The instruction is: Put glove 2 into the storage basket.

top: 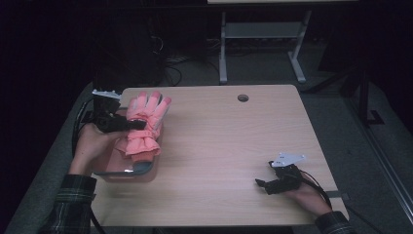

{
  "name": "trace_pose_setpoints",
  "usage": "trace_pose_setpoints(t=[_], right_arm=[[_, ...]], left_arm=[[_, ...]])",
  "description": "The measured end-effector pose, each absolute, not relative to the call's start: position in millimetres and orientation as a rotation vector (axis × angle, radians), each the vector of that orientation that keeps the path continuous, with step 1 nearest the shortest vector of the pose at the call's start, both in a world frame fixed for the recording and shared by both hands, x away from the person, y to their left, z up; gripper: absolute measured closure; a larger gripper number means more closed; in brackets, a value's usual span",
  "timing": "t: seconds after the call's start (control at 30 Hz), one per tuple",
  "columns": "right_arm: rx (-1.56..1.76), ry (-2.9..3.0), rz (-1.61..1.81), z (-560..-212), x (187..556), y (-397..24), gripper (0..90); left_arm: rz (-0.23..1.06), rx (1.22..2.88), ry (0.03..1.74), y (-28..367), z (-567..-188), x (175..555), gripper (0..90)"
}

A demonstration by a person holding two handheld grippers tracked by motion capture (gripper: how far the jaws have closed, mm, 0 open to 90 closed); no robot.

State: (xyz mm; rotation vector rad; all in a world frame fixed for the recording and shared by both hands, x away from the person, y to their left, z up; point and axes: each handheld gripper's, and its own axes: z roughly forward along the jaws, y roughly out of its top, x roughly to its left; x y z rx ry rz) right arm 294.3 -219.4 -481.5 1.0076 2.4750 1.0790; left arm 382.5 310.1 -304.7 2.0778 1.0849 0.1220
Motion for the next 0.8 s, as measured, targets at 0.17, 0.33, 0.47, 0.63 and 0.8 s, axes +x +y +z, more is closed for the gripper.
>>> trace_pose_setpoints(t=[0.17, 0.33, 0.47, 0.63, 0.8], right_arm=[[1.009, 2.472, 1.079, -482, 295, -219, 12.7], [1.009, 2.473, 1.079, -482, 294, -219, 12.6], [1.011, 2.473, 1.079, -482, 294, -219, 12.6], [1.010, 2.473, 1.079, -482, 295, -219, 12.6], [1.010, 2.473, 1.078, -482, 295, -219, 12.6]], left_arm=[[0.105, 2.062, 1.154, 333, -318, 383, 71.1], [0.074, 2.040, 1.214, 347, -336, 384, 71.0], [0.047, 2.049, 1.247, 354, -351, 386, 70.9], [0.002, 2.069, 1.265, 354, -371, 390, 70.7], [-0.027, 2.081, 1.279, 354, -389, 393, 70.0]])
